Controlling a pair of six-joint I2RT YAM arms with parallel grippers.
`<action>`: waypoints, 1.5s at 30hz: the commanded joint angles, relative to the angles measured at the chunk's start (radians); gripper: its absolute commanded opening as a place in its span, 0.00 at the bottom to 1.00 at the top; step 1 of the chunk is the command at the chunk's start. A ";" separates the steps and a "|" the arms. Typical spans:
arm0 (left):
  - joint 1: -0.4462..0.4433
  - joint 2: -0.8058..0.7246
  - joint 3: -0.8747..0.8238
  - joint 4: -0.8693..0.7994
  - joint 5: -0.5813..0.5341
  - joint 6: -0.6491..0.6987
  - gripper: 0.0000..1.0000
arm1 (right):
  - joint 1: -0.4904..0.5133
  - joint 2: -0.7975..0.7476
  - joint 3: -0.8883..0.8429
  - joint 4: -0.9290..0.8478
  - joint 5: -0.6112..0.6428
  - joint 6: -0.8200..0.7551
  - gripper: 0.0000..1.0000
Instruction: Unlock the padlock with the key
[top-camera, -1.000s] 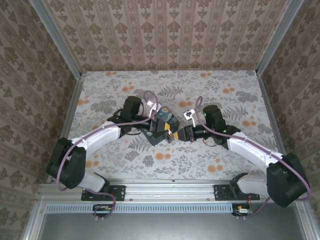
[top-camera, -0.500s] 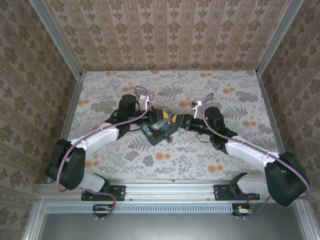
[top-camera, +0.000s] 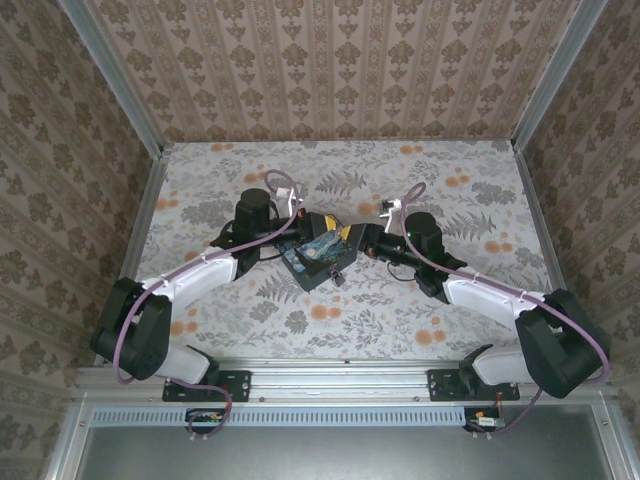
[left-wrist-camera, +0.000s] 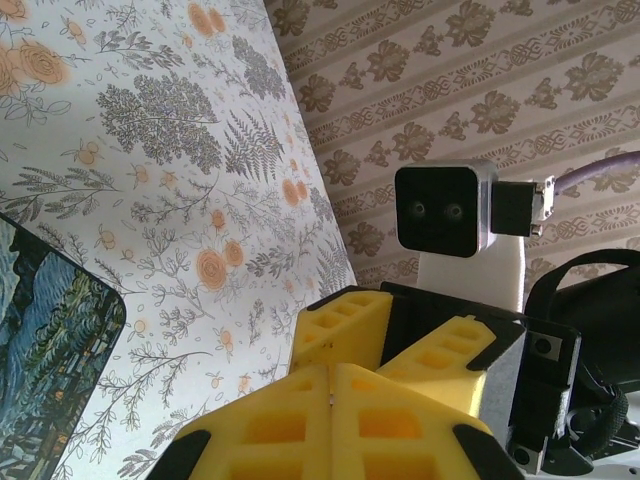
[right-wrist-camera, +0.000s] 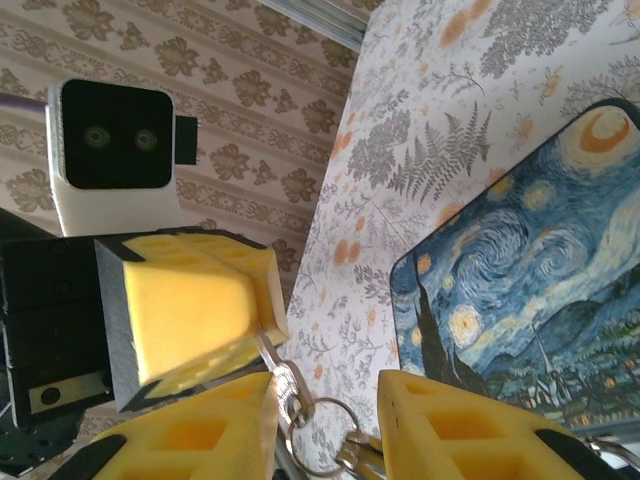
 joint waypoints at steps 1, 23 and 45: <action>0.001 0.001 -0.006 0.023 -0.005 -0.010 0.00 | 0.006 0.023 0.014 0.109 -0.023 0.046 0.31; 0.014 0.007 -0.022 0.092 -0.014 -0.055 0.00 | 0.021 0.133 -0.002 0.324 -0.069 0.182 0.18; 0.022 -0.011 -0.075 0.076 -0.077 -0.050 0.00 | 0.007 0.072 -0.041 0.307 -0.032 0.164 0.00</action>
